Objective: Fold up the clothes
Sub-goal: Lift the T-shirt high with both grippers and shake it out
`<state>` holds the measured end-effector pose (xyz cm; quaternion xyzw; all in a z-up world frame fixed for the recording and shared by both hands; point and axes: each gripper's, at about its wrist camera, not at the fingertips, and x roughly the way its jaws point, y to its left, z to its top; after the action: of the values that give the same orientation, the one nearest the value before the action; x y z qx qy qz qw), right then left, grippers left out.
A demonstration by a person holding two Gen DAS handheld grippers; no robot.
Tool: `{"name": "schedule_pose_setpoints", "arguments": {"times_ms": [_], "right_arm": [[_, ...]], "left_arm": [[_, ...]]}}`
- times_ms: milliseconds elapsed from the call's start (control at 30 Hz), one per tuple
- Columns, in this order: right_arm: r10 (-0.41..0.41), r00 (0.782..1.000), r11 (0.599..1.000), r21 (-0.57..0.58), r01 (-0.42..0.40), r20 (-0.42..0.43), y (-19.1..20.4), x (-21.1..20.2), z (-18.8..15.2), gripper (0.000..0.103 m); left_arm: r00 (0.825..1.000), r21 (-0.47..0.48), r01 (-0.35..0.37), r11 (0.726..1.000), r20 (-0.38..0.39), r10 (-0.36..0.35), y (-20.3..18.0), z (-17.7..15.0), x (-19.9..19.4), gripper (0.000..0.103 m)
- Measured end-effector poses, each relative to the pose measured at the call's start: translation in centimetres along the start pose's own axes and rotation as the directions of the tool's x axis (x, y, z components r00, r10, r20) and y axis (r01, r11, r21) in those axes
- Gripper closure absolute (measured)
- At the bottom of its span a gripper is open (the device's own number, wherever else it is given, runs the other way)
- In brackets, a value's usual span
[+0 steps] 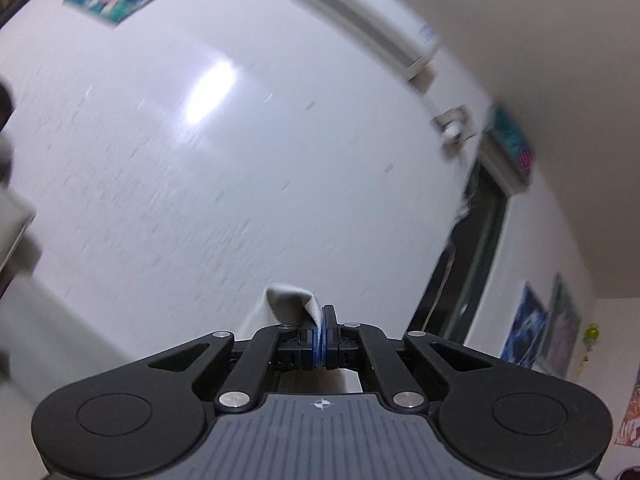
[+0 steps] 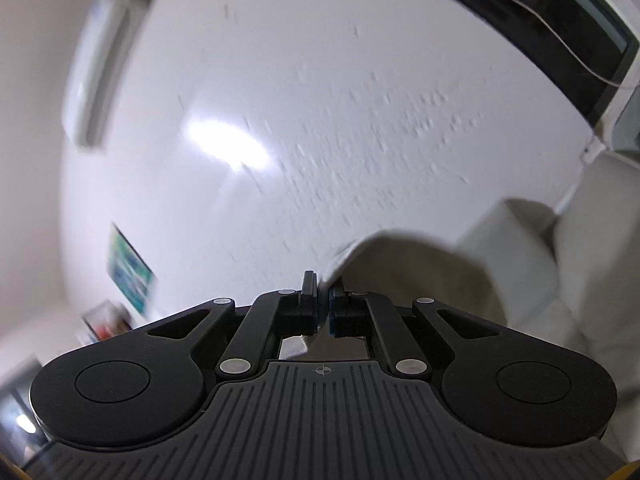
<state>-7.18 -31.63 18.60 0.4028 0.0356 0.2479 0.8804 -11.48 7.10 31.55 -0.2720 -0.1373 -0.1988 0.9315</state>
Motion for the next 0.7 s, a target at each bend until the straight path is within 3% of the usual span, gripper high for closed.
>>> {"name": "schedule_pose_setpoints", "arguments": {"times_ms": [33, 100, 167, 300, 400, 467, 533, 567, 700], "right_arm": [[0.008, 1.0, 0.999, -0.043, -0.007, 0.017, 1.4, -0.4, 0.0, 0.099], [0.083, 0.987, 0.985, -0.161, -0.06, 0.135, 4.2, -2.7, -0.2, 0.099], [0.127, 0.972, 0.976, -0.2, -0.087, 0.197, 5.5, -4.3, -0.6, 0.099], [0.08, 0.996, 0.997, -0.022, -0.079, 0.044, 4.2, -3.4, -0.8, 0.098], [0.015, 1.0, 0.998, -0.058, -0.015, 0.008, 4.4, -2.9, -0.3, 0.098], [-0.035, 0.999, 0.995, -0.096, 0.032, -0.033, 4.7, -1.1, 0.3, 0.098], [-0.106, 0.989, 0.988, -0.119, 0.094, -0.104, 3.0, 3.8, 0.2, 0.098], [-0.144, 0.98, 0.983, -0.132, 0.126, -0.139, 1.9, 6.5, 0.1, 0.098], [-0.308, 0.923, 0.943, -0.202, 0.264, -0.23, -3.3, 16.5, -0.8, 0.099]], "left_arm": [[0.999, 0.019, 0.019, 1.0, 0.037, -0.019, -1.0, 0.8, -0.8, 0.103], [0.992, 0.065, 0.036, 0.997, 0.121, -0.043, -2.9, 3.4, -3.7, 0.103], [0.989, 0.076, 0.033, 0.997, 0.14, -0.044, -3.7, 4.7, -4.5, 0.103], [0.997, 0.071, 0.0, 0.997, 0.074, -0.005, -3.0, 3.7, -3.1, 0.103], [0.998, 0.094, -0.068, 0.993, 0.007, 0.067, -0.4, 1.1, -0.3, 0.103], [0.989, 0.09, -0.127, 0.988, -0.068, 0.133, 4.1, -0.4, 1.7, 0.103], [0.963, 0.079, -0.196, 0.977, -0.174, 0.207, 8.5, -1.4, 4.5, 0.103], [0.94, 0.064, -0.232, 0.971, -0.241, 0.241, 10.6, -2.5, 6.5, 0.103], [0.829, 0.052, -0.364, 0.93, -0.437, 0.349, 18.7, -7.3, 13.5, 0.103]]}}
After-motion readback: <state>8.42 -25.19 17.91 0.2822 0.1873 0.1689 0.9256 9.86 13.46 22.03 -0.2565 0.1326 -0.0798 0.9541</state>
